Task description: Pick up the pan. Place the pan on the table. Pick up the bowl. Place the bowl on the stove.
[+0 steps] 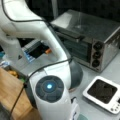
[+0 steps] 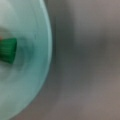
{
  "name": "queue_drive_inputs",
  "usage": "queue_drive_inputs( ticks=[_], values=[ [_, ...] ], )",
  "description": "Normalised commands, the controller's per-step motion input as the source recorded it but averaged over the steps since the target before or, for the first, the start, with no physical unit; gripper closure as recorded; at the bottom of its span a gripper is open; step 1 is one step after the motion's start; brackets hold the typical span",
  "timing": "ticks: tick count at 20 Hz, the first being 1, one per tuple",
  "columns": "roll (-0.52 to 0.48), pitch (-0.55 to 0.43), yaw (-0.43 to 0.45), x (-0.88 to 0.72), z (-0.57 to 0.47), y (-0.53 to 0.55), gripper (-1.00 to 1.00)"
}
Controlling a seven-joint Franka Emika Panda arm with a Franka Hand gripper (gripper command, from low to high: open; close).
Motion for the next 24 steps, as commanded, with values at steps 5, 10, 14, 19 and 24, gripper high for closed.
queue_drive_inputs(
  ticks=[5,10,14,19,24],
  values=[
    [0.028,-0.001,0.069,-0.07,-0.1,-0.05,-1.0],
    [0.073,0.017,0.028,-0.06,-0.12,-0.02,-1.0],
    [0.076,0.016,-0.019,-0.01,-0.12,0.01,-1.0],
    [0.064,-0.03,-0.039,0.07,-0.14,0.02,-1.0],
    [0.077,-0.079,-0.043,0.14,-0.14,0.0,-1.0]
  ],
)
